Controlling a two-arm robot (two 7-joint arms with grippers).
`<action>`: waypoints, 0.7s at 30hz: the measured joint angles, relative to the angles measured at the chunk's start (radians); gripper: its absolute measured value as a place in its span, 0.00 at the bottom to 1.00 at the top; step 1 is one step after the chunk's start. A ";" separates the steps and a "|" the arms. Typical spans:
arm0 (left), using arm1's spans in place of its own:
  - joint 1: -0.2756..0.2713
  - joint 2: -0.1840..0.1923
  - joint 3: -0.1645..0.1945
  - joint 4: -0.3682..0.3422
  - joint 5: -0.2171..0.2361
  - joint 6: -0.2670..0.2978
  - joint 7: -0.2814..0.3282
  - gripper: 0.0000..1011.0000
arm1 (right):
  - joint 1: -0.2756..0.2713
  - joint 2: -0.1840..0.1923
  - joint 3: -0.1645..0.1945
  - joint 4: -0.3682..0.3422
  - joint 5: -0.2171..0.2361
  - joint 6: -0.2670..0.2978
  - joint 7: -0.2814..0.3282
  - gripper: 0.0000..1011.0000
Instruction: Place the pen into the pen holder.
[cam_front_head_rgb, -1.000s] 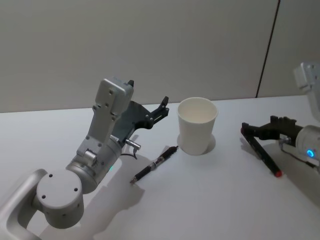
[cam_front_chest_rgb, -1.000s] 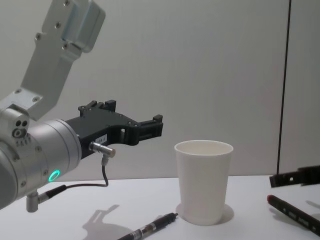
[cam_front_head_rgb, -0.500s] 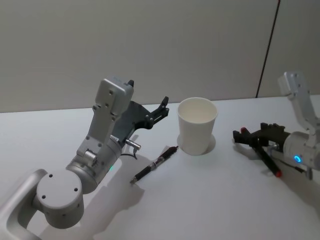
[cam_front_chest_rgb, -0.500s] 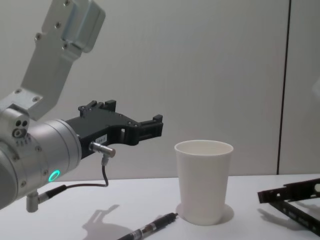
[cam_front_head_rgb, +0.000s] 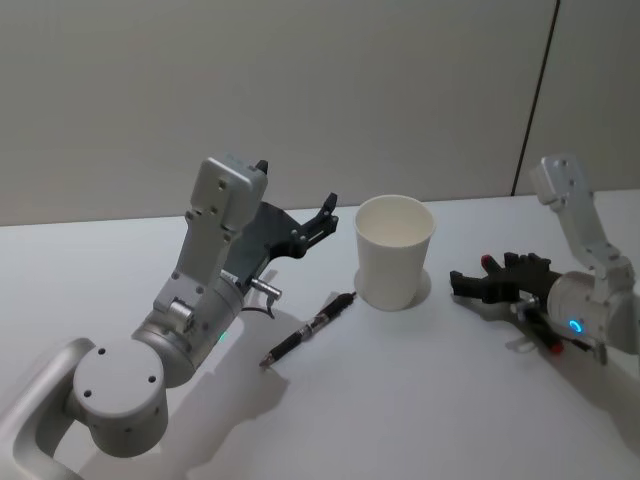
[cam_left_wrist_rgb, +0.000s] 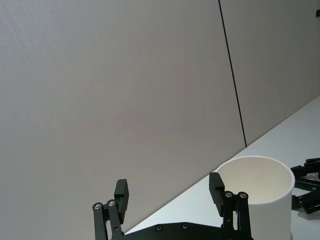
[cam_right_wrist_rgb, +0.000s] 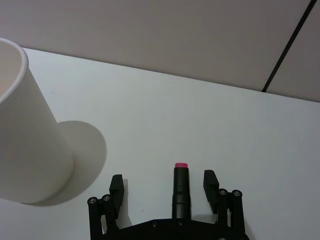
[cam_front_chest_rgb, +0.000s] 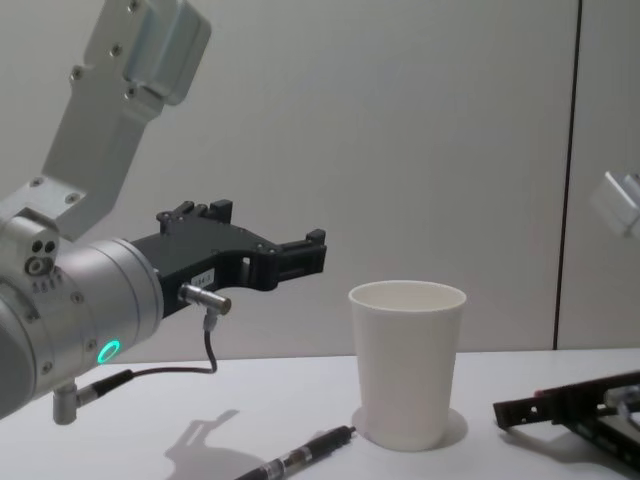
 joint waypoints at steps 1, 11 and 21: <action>0.000 0.000 0.000 0.000 0.000 0.000 0.000 0.99 | 0.001 -0.001 -0.002 0.004 -0.003 -0.004 0.000 0.99; 0.000 0.000 0.000 0.000 0.000 0.000 0.000 0.99 | 0.004 -0.009 -0.009 0.022 -0.012 -0.018 0.002 0.99; 0.000 0.000 0.000 0.000 0.000 0.000 0.000 0.99 | 0.006 -0.013 -0.014 0.030 -0.016 -0.024 0.004 0.93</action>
